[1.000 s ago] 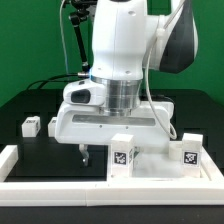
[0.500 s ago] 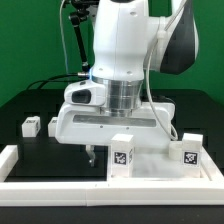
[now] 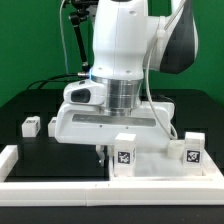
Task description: Assemble square table
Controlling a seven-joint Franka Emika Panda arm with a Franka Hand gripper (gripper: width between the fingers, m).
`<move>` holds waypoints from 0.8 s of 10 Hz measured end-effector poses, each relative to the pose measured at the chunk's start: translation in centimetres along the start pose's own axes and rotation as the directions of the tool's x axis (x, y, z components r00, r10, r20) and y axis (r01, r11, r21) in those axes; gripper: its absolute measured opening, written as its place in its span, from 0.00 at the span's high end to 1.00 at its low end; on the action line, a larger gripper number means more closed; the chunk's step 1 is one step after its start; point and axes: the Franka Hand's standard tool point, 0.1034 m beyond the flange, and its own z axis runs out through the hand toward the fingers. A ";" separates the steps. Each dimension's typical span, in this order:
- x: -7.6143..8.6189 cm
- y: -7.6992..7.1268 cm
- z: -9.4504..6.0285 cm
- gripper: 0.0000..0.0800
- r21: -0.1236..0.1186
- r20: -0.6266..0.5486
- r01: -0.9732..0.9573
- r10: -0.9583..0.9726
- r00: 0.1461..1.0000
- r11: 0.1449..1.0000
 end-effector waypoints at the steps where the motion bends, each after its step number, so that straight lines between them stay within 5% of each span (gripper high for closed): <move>1: 0.0 0.0 0.0 0.91 0.000 0.000 0.000 0.000 1.000 1.000; 8: 0.0 0.2 0.0 0.91 0.000 0.000 0.009 -0.009 1.000 1.000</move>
Offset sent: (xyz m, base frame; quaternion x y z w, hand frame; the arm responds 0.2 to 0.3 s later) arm 0.0000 0.0000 0.0000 0.0000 0.0000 0.0000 1.0000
